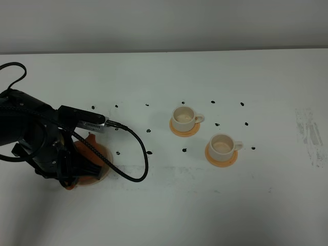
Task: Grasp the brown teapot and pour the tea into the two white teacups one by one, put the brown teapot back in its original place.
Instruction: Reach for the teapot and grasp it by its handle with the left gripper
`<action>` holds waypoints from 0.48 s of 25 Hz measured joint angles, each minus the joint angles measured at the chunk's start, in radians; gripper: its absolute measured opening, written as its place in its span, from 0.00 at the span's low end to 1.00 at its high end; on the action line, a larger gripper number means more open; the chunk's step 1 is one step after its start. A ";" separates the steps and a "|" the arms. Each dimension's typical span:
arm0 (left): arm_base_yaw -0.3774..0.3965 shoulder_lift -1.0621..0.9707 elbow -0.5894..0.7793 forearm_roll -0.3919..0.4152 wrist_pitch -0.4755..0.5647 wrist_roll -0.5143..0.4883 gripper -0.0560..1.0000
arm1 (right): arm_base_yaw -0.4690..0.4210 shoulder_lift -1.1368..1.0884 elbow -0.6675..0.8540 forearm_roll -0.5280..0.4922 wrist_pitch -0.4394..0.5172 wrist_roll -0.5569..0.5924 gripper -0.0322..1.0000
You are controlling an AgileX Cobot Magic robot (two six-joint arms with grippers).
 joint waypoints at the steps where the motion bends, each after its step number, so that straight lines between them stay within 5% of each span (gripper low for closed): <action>1: 0.000 0.001 0.000 0.000 0.000 0.008 0.25 | 0.000 0.000 0.000 0.000 0.000 0.000 0.48; 3: 0.000 0.001 0.000 -0.001 0.003 0.032 0.14 | 0.000 0.000 0.000 0.000 0.000 0.000 0.48; 12: 0.001 0.001 0.000 -0.001 0.005 0.079 0.13 | 0.000 0.000 0.000 0.000 0.000 0.000 0.48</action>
